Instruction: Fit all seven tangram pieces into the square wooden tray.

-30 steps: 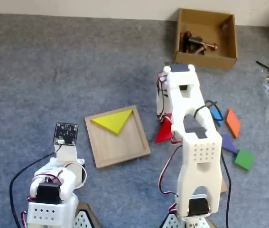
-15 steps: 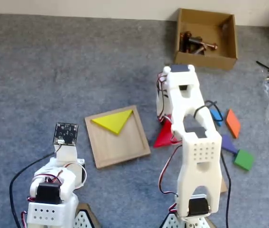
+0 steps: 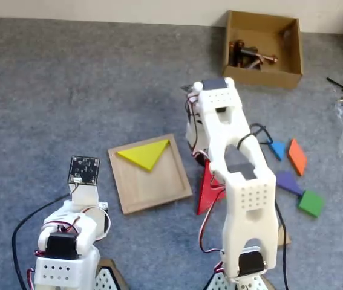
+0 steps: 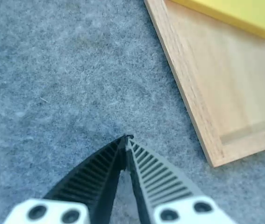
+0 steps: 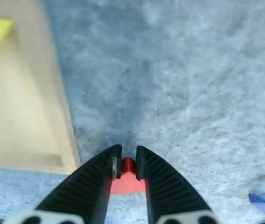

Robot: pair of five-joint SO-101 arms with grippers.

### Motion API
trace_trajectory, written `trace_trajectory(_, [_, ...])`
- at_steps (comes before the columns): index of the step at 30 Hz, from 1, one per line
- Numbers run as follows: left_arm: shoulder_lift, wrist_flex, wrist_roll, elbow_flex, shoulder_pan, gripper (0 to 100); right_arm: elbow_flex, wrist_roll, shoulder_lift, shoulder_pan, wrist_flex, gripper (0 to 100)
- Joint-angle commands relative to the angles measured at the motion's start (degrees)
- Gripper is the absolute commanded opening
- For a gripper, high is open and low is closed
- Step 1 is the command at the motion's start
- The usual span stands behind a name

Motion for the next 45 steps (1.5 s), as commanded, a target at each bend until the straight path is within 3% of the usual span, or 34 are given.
trace_trajectory(1, [-0.40, -0.09, 0.44, 1.10, 0.84, 1, -2.95, 1.32, -6.20, -1.45, 0.92, 4.1])
trace_trajectory(10, [-0.40, -0.09, 0.44, 1.10, 0.84, 1, -1.54, 0.79, -9.98, -1.36, 2.24, 4.1])
trace_trajectory(20, [-0.40, -0.09, 0.44, 1.10, 0.84, 1, 19.47, -16.26, -21.23, -1.71, -1.45, 4.1])
trace_trajectory(36, [-0.40, -0.09, 0.44, 1.10, 0.84, 1, 61.58, -18.11, -46.37, -1.71, -26.59, 4.6])
trace_trajectory(42, [-0.40, -0.09, 0.44, 1.10, 0.84, 1, 69.05, -18.11, -51.74, -1.71, -29.14, 16.3])
trace_trajectory(45, [-0.40, -0.09, 0.44, 1.10, 0.84, 1, 71.43, -18.11, -52.09, -1.71, -31.16, 17.4])
